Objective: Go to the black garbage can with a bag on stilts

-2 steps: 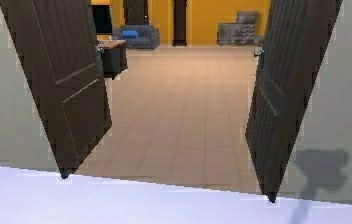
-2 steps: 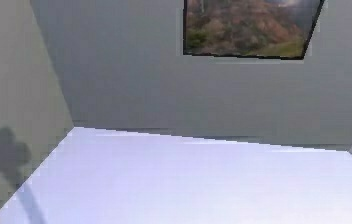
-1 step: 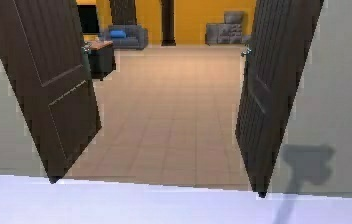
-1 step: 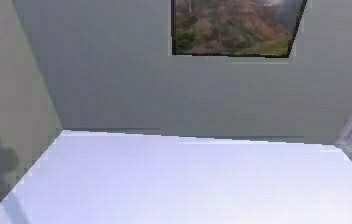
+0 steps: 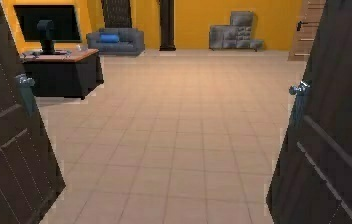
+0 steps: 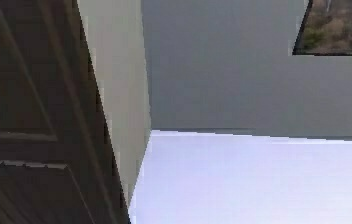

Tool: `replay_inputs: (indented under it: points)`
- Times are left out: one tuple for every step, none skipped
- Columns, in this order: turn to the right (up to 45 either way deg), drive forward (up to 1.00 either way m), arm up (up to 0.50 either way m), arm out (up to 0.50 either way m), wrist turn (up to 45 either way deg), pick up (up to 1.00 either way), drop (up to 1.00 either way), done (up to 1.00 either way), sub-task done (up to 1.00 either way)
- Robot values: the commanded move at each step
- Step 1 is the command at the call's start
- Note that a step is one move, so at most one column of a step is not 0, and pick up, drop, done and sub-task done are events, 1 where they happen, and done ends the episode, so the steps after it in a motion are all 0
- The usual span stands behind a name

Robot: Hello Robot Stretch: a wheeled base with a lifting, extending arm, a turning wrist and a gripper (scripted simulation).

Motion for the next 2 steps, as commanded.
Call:
replay_inputs:
  points:
    - [21.0,0.0,0.0,0.0,0.0,0.0,0.0,0.0,0.0]
    - [0.0,0.05,0.0,0.0,0.0,0.0,0.0,0.0,0.0]
